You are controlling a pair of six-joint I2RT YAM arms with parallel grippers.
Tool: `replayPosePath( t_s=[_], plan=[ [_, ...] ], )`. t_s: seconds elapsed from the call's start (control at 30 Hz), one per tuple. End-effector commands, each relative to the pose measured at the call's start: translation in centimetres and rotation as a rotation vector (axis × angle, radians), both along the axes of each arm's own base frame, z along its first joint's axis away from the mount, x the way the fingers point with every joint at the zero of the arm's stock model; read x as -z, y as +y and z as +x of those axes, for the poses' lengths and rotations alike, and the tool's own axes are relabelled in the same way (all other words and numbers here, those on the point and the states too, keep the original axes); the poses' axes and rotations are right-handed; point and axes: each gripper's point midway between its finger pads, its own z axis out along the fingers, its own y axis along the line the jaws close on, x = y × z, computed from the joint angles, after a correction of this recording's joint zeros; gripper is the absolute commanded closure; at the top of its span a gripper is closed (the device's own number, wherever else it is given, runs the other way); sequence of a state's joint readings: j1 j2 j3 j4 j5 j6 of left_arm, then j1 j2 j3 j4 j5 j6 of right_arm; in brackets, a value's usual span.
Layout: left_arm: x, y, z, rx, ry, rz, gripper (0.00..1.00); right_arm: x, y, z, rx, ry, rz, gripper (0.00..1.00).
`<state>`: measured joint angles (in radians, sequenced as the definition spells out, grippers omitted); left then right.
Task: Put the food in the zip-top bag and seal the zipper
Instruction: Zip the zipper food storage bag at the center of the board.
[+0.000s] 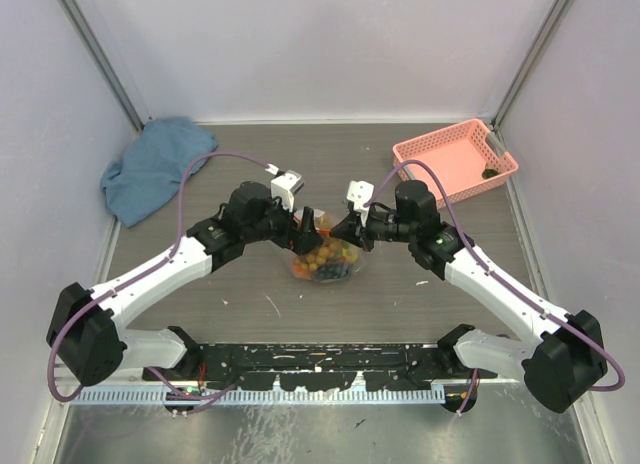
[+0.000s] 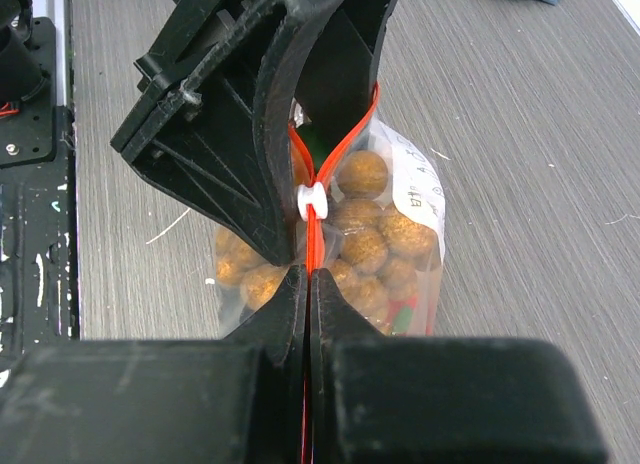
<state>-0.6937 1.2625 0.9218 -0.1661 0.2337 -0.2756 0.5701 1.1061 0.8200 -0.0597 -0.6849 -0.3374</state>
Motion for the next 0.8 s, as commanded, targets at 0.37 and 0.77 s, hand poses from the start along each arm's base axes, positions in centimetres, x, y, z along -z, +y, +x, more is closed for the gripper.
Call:
replayPosePath(
  t_s=[0.37,0.77],
  plan=[
    [-6.7,1.5,-1.2,-0.016,-0.102,-0.064,0.13,-4.3,0.5,0.3,-0.016,-0.134,0.096,0.99],
    [-8.0,0.7,-2.4,0.122,-0.145,-0.040,0.11,-4.3,0.6,0.3,-0.014,-0.130,0.096,0.99]
  ],
)
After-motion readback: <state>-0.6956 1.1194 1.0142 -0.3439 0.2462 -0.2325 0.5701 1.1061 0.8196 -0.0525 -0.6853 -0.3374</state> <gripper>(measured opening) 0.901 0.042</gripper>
